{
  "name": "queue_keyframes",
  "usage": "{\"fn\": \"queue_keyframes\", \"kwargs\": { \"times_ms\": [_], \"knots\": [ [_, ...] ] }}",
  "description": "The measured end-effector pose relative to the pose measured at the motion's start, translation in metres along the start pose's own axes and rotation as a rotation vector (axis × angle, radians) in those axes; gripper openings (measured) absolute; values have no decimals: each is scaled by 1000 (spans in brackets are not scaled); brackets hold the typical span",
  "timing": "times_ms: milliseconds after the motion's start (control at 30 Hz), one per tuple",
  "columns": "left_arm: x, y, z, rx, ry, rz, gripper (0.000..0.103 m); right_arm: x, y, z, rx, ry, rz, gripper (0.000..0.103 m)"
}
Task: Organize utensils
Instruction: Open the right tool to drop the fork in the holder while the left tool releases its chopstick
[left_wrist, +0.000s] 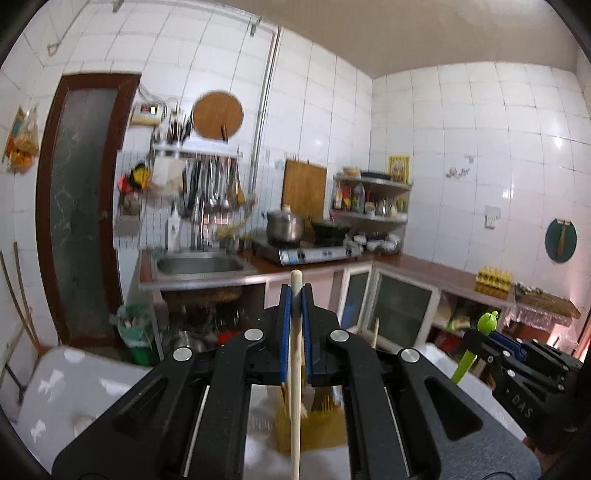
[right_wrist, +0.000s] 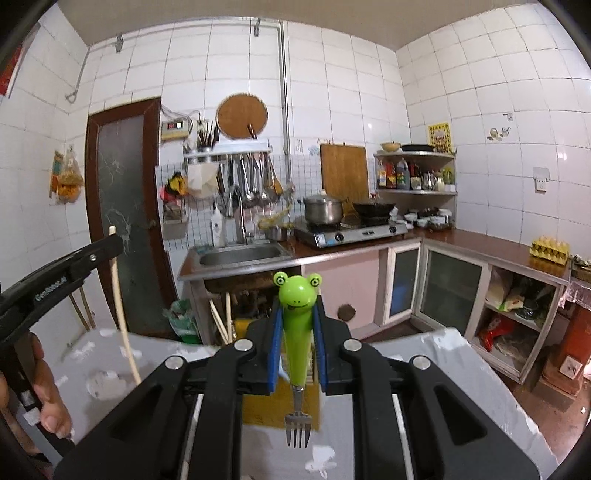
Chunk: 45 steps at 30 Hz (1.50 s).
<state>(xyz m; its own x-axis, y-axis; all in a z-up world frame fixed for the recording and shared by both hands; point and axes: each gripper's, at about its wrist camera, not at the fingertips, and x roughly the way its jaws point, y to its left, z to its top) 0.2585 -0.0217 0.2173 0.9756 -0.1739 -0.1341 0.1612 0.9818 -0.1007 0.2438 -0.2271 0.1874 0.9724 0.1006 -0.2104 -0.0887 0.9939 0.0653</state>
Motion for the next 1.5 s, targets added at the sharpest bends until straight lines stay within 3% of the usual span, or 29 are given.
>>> {"fn": "queue_keyframes", "kwargs": {
  "times_ms": [233, 467, 933, 1133, 1400, 1467, 1500],
  "knots": [
    [30, -10, 41, -23, -64, 6, 5, 18, 6, 51, 34, -49, 25, 16],
    [74, -17, 39, -29, -82, 20, 5, 65, 1, 67, 61, -47, 16, 16],
    [157, -13, -41, 14, 11, 48, 5, 140, -23, -3, 92, 95, -3, 16],
    [162, 10, -64, -35, 72, 43, 5, 144, -21, -27, 52, 128, -4, 16],
    [150, 18, -89, 10, 141, 72, 7, 155, -23, -57, 28, 222, -28, 17],
    [145, 20, -87, 10, 161, 76, 16, 153, -24, -57, 23, 235, -28, 21],
    [141, 22, -85, 8, 166, 75, 27, 151, -26, -54, 18, 238, -32, 38]
  ]
}}
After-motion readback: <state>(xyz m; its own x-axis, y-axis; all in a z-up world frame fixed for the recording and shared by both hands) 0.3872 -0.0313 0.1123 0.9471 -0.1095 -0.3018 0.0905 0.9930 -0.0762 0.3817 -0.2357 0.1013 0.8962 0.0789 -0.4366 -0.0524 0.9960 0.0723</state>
